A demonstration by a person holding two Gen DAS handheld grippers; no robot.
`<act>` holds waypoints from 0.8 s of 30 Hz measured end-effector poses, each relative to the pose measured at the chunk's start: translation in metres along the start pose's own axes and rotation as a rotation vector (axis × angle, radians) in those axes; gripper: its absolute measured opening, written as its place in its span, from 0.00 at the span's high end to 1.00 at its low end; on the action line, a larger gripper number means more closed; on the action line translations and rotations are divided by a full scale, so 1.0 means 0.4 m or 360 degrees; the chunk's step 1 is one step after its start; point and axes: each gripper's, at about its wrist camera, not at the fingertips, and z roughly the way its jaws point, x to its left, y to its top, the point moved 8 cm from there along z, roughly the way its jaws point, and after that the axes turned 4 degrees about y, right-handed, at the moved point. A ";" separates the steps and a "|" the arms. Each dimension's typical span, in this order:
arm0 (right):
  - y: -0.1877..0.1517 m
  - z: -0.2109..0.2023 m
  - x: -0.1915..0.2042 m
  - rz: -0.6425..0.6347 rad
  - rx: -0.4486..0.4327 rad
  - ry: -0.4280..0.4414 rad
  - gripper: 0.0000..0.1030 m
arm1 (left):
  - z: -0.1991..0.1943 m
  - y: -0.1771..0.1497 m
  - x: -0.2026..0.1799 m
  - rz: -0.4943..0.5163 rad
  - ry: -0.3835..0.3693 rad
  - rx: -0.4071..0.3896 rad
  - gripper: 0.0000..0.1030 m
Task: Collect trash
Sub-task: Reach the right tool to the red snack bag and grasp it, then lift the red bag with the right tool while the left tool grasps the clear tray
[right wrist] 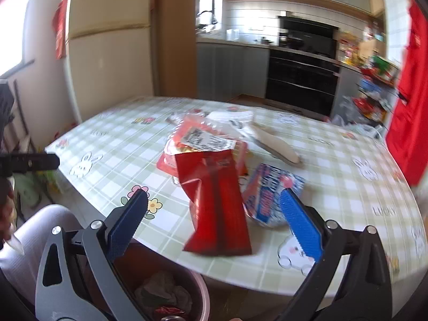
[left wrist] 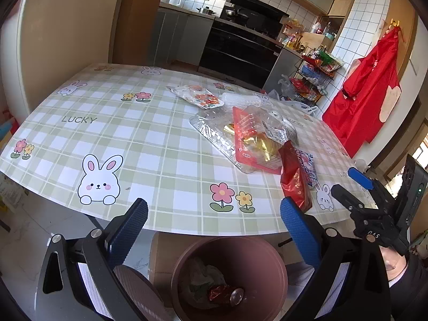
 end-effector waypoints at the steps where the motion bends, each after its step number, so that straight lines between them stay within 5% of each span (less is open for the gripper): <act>1: 0.002 0.019 0.001 0.0003 0.0019 0.0020 0.06 | 0.005 0.005 0.003 -0.0005 0.0004 0.0001 0.06; 8: -0.037 0.142 -0.023 0.0057 0.0161 0.0067 0.07 | 0.040 0.015 0.023 -0.0027 0.0039 0.0040 0.06; 15: -0.076 0.187 -0.013 -0.0031 0.0257 -0.0051 0.18 | 0.064 0.004 0.029 -0.0012 0.0058 0.0066 0.06; 17: -0.087 0.192 -0.008 -0.0070 0.0295 -0.0094 0.32 | 0.072 0.000 0.030 -0.0026 0.0051 0.0080 0.06; 24: -0.067 0.116 0.000 0.0063 0.0165 -0.0048 0.47 | 0.084 0.006 0.007 -0.0034 -0.0012 0.0090 0.06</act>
